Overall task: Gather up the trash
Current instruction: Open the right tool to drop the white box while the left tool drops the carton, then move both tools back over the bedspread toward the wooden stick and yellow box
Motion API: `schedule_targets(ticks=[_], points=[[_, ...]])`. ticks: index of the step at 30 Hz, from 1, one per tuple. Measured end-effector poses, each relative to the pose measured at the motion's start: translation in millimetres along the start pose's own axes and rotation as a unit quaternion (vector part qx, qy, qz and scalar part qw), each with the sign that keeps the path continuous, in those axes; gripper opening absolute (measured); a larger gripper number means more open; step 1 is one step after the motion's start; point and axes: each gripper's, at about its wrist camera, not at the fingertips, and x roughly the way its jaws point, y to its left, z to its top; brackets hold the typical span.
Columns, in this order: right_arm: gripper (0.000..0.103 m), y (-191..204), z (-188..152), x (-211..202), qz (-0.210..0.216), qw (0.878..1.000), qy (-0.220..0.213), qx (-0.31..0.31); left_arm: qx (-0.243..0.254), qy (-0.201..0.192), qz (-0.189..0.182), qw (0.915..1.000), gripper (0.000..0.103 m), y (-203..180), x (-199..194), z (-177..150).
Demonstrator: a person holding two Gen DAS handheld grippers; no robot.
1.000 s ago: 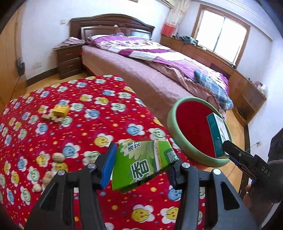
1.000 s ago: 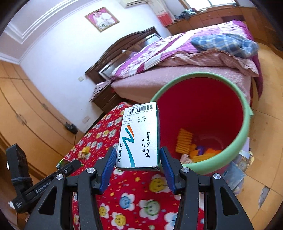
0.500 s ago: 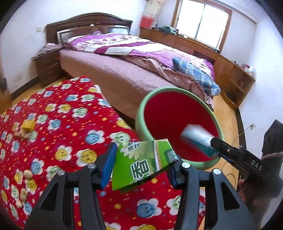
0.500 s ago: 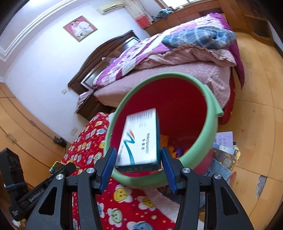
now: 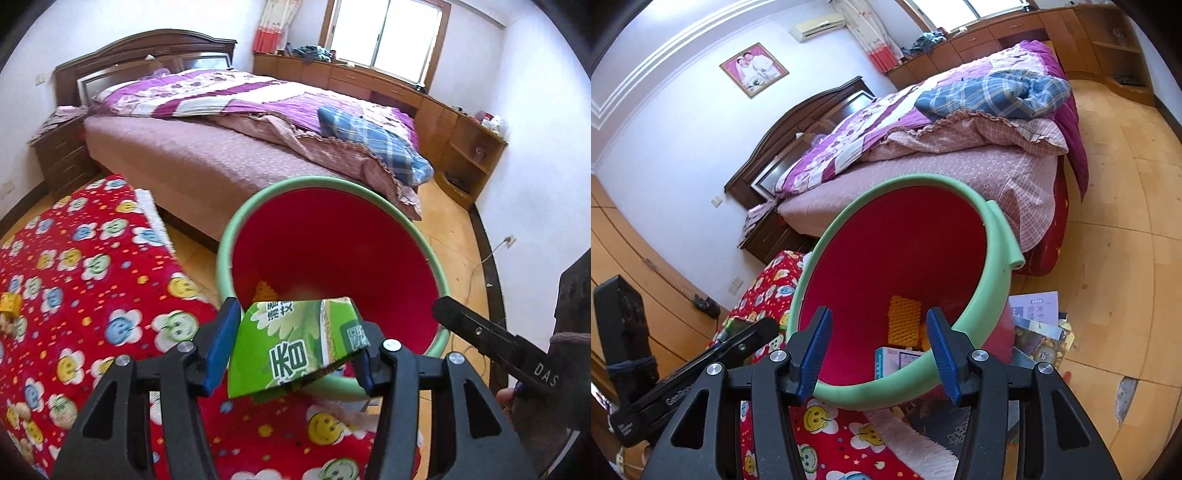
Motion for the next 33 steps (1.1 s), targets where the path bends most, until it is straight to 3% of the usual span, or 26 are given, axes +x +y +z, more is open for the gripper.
schedule_targets(ticks=[4,19,33], points=[[0.054,-3.5,1.4,-0.8,0.000,1.000,-0.004,0.001,-0.004,0.002,-0.008,1.0000,0.071,-2.1,6.0,2.1],[0.054,0.7,0.4,-2.0,0.000,1.000,-0.005,-0.003,-0.052,-0.009,0.006,0.9986,0.071,31.1,-18.7,-7.2],[0.055,43.7,-11.8,10.2,0.022,0.998,0.021,-0.050,-0.103,-0.030,0.071,0.9918,0.071,84.2,-62.6,-25.8]])
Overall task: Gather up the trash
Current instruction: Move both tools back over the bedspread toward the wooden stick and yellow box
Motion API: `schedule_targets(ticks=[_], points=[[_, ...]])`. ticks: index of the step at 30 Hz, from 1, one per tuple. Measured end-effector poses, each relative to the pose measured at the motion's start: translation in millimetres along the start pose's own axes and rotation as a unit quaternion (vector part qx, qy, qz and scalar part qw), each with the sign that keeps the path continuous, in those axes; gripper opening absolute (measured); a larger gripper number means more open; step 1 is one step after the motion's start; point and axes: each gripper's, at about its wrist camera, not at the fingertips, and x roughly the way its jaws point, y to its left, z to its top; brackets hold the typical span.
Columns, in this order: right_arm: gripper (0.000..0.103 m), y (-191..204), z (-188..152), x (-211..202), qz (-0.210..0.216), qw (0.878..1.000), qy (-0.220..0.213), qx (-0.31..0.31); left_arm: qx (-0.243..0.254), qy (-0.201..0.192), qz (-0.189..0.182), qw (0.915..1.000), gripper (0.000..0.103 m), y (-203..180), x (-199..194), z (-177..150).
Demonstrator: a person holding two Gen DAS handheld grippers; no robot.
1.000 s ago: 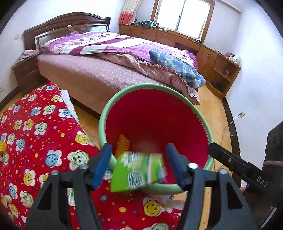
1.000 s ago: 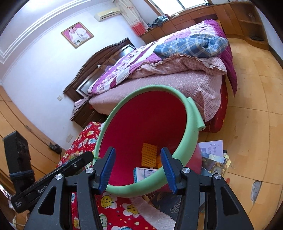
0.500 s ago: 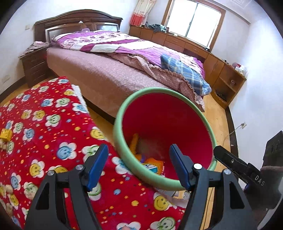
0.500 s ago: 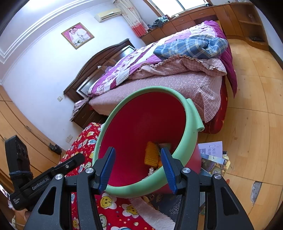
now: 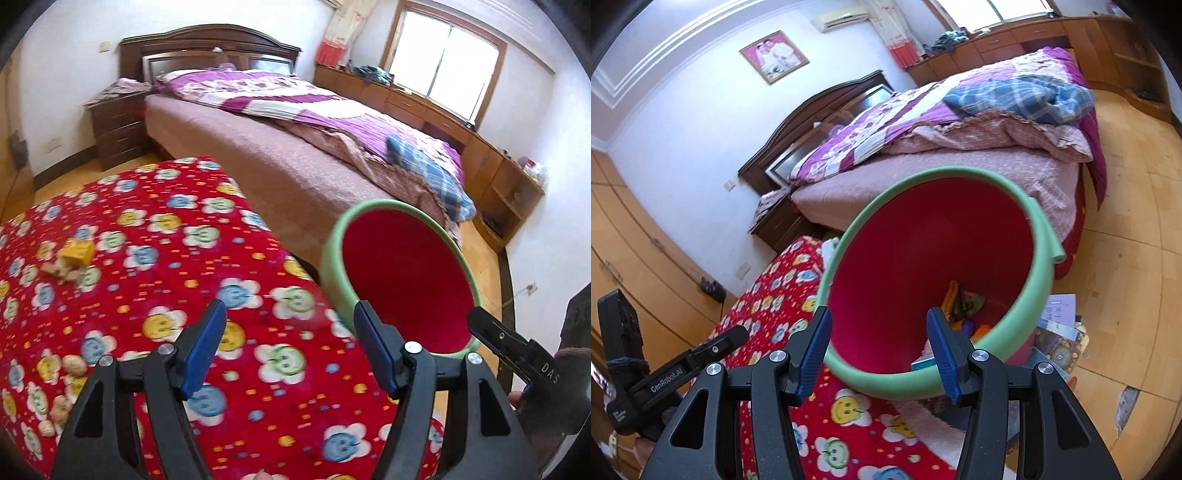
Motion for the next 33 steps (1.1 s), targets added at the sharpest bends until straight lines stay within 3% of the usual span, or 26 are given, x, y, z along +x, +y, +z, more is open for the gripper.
schedule_targets(ticks=[13,33], points=[[0.056,59.8,-4.0,31.2,0.022,0.998,0.036,-0.054,-0.068,-0.022,0.066,0.9953,0.071,81.1,-31.4,1.1],[0.056,175.8,-7.0,100.7,0.076,0.983,0.090,-0.144,-0.143,-0.022,0.152,0.9776,0.071,190.0,-52.8,10.3]])
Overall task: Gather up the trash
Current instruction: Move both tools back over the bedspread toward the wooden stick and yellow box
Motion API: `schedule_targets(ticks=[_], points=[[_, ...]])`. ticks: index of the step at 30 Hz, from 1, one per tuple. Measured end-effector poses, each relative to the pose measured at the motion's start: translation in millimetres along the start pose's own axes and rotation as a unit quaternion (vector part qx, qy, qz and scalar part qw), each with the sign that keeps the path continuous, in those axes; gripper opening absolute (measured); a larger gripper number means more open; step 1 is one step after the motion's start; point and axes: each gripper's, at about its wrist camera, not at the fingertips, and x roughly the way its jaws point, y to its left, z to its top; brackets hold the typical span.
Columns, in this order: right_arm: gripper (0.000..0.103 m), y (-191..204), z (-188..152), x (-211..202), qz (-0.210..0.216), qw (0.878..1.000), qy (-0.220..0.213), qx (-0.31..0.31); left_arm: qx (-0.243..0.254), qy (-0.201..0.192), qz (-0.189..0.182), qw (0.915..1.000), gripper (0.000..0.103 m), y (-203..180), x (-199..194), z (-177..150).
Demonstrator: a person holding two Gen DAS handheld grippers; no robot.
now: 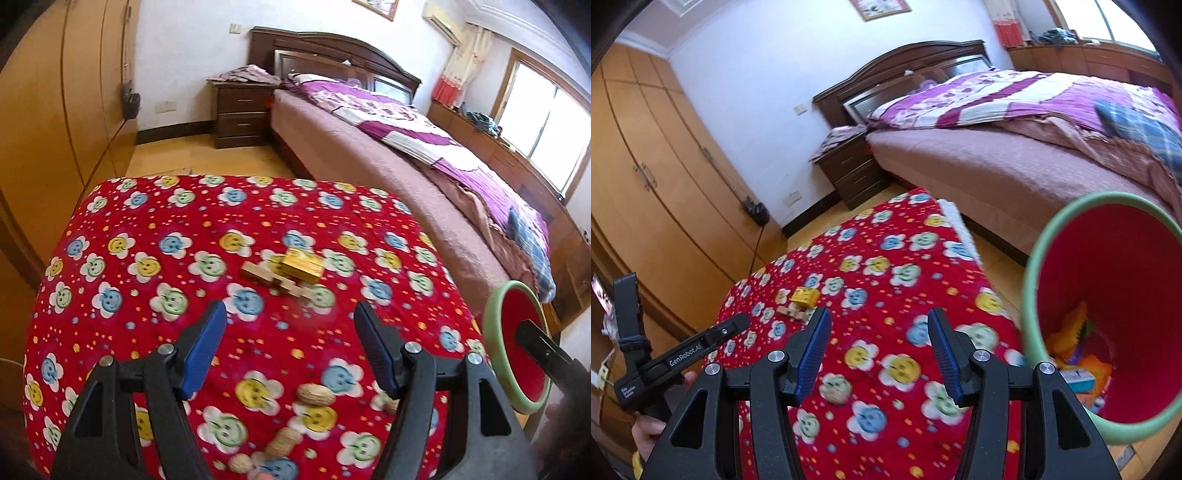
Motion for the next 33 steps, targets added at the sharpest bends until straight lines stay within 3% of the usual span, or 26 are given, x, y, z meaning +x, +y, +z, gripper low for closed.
schedule_targets(ticks=[16,29,33], points=[[0.056,13.3,4.9,89.5,-0.009,0.999,0.047,-0.009,-0.037,0.033,0.022,0.9985,0.071,20.0,53.3,8.6],[0.056,0.8,-1.2,102.7,-0.001,0.998,0.060,-0.007,-0.031,0.049,0.027,0.9979,0.071,-2.2,89.9,14.6],[0.056,-2.2,-2.2,103.8,0.005,0.998,0.060,-0.002,-0.025,0.055,0.044,0.9972,0.071,-10.1,98.4,15.4]])
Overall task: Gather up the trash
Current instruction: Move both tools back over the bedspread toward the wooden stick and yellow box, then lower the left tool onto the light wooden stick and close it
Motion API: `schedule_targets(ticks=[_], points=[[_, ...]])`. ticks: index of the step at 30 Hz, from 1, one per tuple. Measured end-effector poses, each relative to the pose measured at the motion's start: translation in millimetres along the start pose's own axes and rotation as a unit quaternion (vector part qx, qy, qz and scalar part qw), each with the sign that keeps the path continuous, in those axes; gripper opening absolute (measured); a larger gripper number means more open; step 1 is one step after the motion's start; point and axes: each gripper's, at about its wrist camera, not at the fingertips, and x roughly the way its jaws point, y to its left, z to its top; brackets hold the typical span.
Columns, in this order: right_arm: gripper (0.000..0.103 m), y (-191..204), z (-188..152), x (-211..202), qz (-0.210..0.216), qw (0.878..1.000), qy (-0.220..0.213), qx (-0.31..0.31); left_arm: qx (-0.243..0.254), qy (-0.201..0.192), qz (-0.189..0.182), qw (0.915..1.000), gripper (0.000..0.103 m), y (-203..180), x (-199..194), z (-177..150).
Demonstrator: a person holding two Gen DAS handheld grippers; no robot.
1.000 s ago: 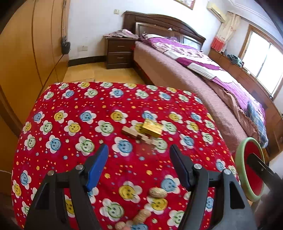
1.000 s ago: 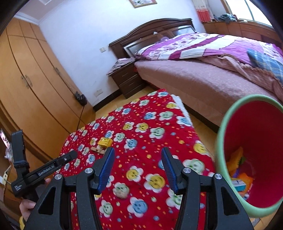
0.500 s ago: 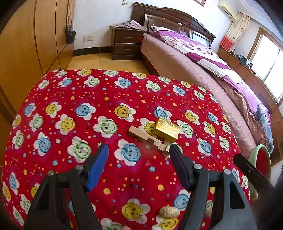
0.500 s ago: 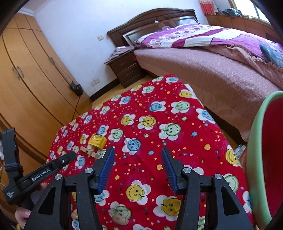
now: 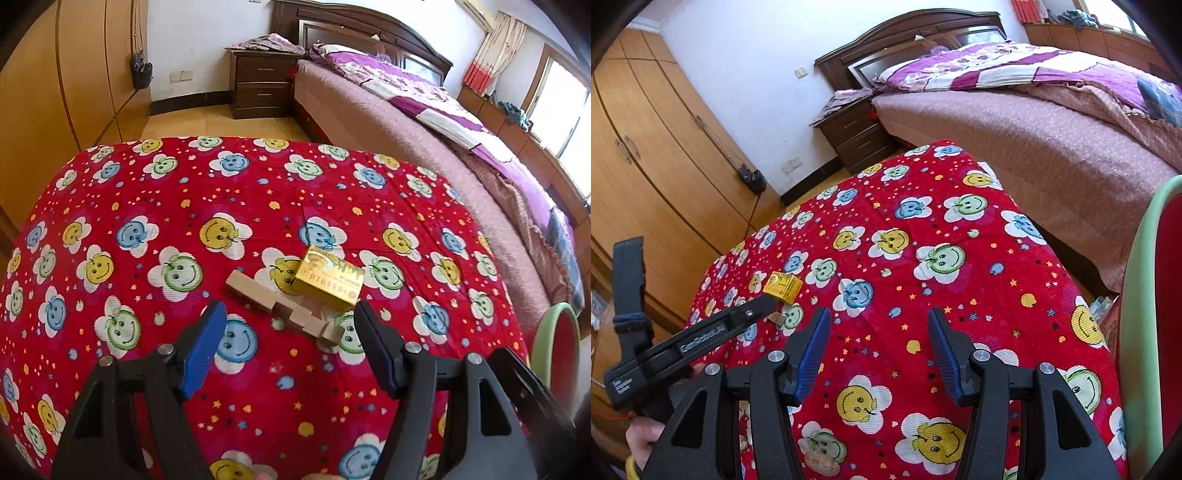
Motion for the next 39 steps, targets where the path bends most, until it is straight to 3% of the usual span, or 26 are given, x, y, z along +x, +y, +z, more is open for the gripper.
schedule_targets(ticks=[6,21,28,35,39], points=[[0.056,-3.7,-0.5,-1.6,0.003,1.000,-0.001,0.006,0.016,0.008,0.039,0.9991,0.071,-0.8,7.3,-2.4],[0.056,-3.8,-1.7,-2.5,0.008,1.000,-0.004,0.008,0.005,0.013,0.060,0.9981,0.071,39.5,-2.5,-6.1],[0.056,-3.5,-3.0,-1.3,0.012,1.000,0.001,0.006,-0.006,0.005,0.039,0.9992,0.057,39.6,0.7,2.1],[0.056,-1.9,-3.4,-1.5,0.017,1.000,0.000,0.002,0.038,-0.017,0.073,0.9964,0.047,23.3,5.6,-3.0],[0.056,0.5,-4.6,0.6,0.012,1.000,0.001,-0.004,0.047,-0.022,0.057,0.9970,0.028,22.3,3.6,-5.5]])
